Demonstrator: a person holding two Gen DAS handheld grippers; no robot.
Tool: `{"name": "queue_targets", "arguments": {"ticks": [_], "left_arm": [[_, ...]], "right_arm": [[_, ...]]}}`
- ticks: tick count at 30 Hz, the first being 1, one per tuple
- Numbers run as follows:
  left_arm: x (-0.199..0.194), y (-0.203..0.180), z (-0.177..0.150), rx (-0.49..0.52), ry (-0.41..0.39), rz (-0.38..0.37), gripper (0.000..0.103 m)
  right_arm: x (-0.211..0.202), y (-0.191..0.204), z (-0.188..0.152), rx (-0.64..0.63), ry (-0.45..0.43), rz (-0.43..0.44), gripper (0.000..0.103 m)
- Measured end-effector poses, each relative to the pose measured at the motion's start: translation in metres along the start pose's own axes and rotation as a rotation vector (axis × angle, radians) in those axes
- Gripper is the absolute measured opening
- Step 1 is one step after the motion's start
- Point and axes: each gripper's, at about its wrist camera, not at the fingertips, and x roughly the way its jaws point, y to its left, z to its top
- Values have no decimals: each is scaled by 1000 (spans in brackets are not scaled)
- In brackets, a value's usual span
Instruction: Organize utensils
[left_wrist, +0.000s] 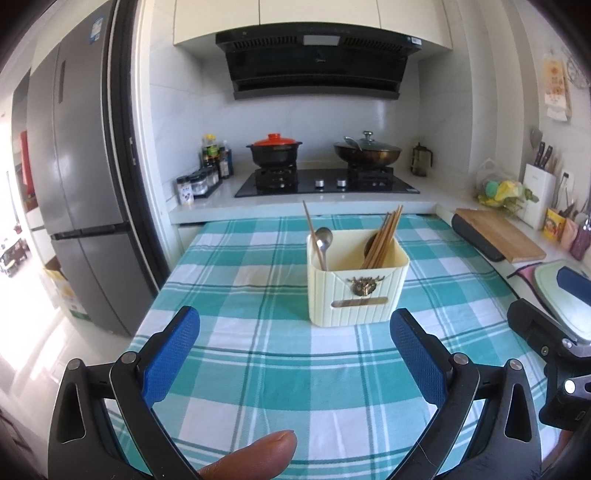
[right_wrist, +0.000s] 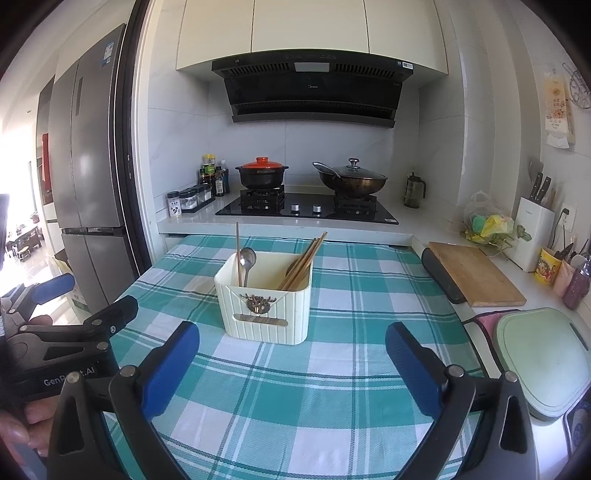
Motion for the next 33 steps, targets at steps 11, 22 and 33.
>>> {"name": "queue_targets", "arguments": {"ticks": [11,22,33], "left_arm": [[-1,-2,0,4,9,-4,103],[-2,-3,0,8,15,-10,103],[-2,-1,0,-13,30,-16,103]], "right_arm": [[-2,2,0,-4,-3,1,102],[-1,1,1,-6,0,-2,102],[-1,1,0,-8,0,-1,102]]}}
